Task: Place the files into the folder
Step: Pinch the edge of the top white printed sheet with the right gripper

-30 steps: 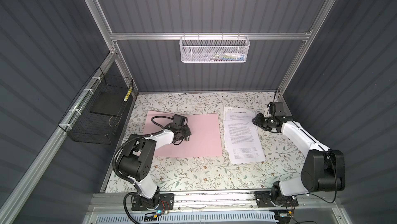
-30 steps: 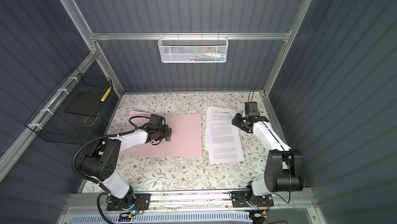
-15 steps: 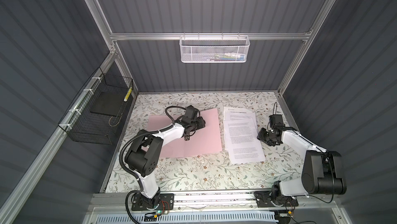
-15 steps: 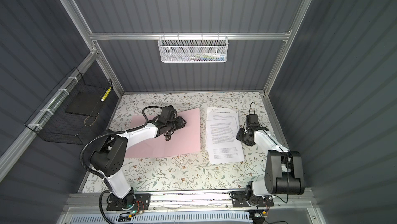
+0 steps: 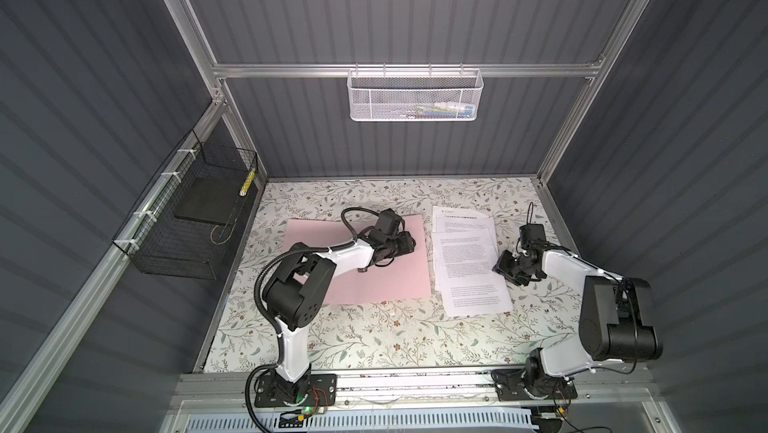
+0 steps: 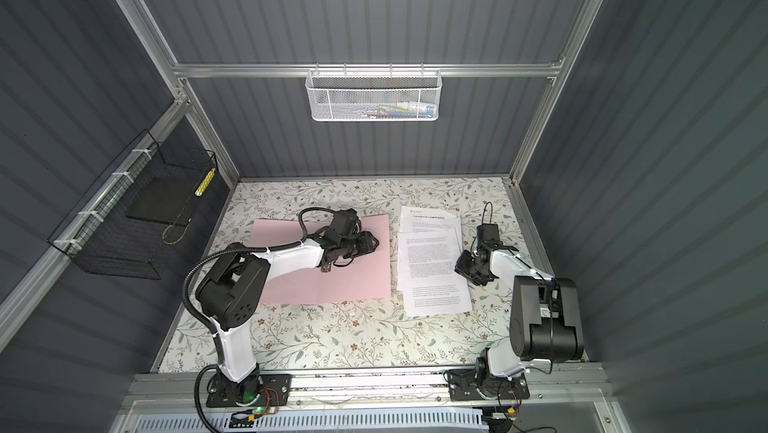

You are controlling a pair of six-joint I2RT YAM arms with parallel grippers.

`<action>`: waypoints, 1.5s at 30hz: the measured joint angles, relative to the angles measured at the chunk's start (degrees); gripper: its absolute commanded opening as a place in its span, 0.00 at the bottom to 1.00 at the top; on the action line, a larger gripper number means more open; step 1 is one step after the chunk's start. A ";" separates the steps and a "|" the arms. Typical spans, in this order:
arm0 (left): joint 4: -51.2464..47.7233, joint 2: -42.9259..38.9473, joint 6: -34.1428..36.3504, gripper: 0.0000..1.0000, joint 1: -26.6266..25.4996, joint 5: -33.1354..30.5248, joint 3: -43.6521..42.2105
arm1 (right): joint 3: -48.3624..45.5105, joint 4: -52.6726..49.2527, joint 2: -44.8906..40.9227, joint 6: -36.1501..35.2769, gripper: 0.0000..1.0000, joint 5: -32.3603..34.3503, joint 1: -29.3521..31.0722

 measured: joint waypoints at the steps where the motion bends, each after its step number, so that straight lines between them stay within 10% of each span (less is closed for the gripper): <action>1: 0.31 0.85 -0.02 0.50 -0.28 0.42 0.55 | -0.07 0.04 -0.24 0.00 0.42 -0.28 -0.07; 26: 11.74 7.72 -5.18 0.49 -2.14 6.23 0.55 | -0.94 3.28 3.91 1.07 0.32 -12.59 -0.17; 33: 12.48 7.82 -5.22 0.48 -2.14 6.56 0.33 | -0.59 4.17 4.09 2.03 0.00 -13.20 -0.11; 45: 6.19 4.92 -2.69 0.48 -1.09 6.51 1.38 | 2.95 1.86 -2.82 3.17 0.00 -13.60 3.17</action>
